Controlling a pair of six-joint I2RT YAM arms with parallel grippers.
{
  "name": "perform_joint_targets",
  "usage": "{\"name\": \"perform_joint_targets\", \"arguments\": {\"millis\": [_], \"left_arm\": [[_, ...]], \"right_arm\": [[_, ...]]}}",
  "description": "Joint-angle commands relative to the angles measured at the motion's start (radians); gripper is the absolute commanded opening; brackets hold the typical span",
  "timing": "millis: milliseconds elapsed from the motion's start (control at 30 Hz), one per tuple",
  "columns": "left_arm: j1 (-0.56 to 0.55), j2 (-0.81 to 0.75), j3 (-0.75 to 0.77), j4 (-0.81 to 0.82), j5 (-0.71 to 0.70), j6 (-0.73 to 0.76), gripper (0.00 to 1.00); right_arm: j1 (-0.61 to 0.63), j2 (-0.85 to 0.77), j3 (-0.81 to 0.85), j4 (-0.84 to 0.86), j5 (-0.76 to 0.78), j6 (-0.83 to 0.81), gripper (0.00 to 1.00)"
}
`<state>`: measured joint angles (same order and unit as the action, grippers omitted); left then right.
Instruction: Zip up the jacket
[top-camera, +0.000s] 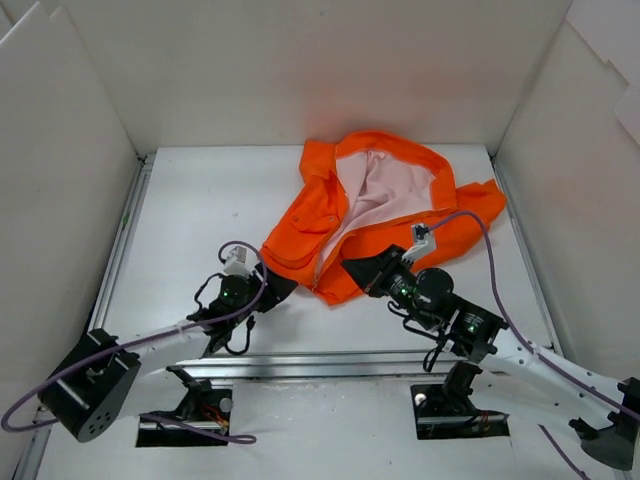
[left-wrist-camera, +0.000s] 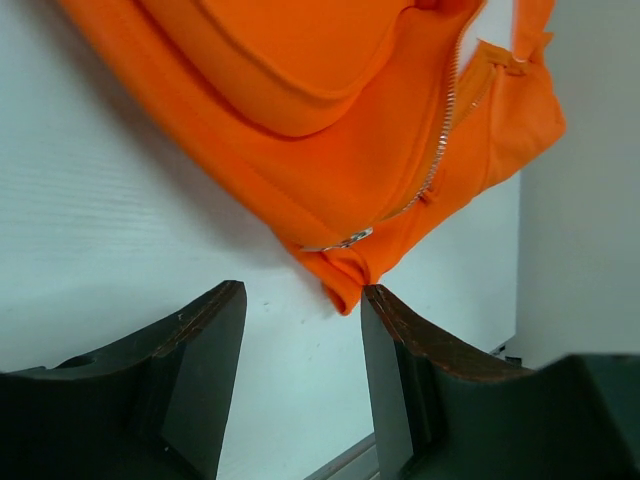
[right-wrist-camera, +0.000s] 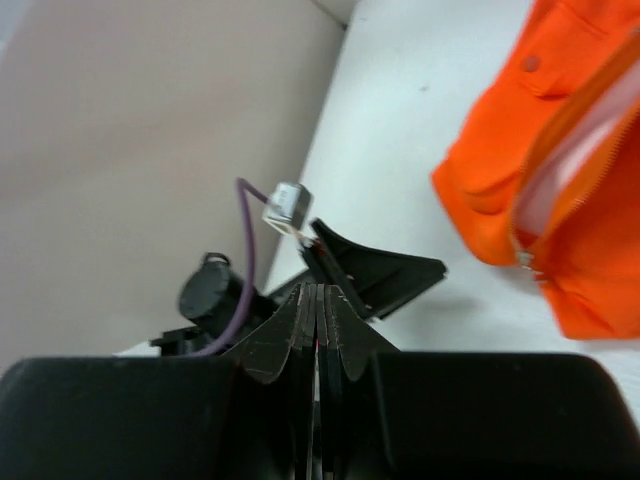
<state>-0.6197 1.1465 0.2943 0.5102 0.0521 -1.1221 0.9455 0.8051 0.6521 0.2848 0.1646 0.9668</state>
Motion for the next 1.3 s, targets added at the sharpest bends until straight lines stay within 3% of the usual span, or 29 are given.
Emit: {"name": "perform_joint_targets", "arguments": {"millis": [0, 267, 433, 767, 967, 1133, 1267], "left_arm": [[-0.034, 0.077, 0.045, 0.310, -0.004, -0.065, 0.48], [-0.075, 0.373, 0.072, 0.554, -0.043, -0.140, 0.46], [-0.086, 0.533, 0.054, 0.875, -0.087, -0.156, 0.45], [-0.127, 0.568, 0.013, 1.054, -0.210, -0.105, 0.42], [-0.127, 0.611, -0.006, 1.166, -0.228, -0.096, 0.27], [-0.127, 0.607, -0.006, 1.168, -0.235, -0.093, 0.19], [-0.127, 0.546, -0.015, 1.154, -0.239, -0.070, 0.05]], "right_arm": [[0.007, -0.014, -0.041, -0.182, 0.098, -0.129, 0.00], [0.010, -0.046, -0.124, -0.115, 0.038, -0.108, 0.00], [0.015, -0.075, -0.178, -0.056, -0.036, -0.102, 0.00], [0.019, -0.053, -0.267, 0.039, -0.106, -0.092, 0.00], [0.021, -0.046, -0.293, 0.074, -0.140, -0.092, 0.00], [0.030, -0.021, -0.325, 0.117, -0.158, -0.082, 0.00], [0.047, 0.028, -0.321, 0.116, -0.148, -0.099, 0.00]]}}
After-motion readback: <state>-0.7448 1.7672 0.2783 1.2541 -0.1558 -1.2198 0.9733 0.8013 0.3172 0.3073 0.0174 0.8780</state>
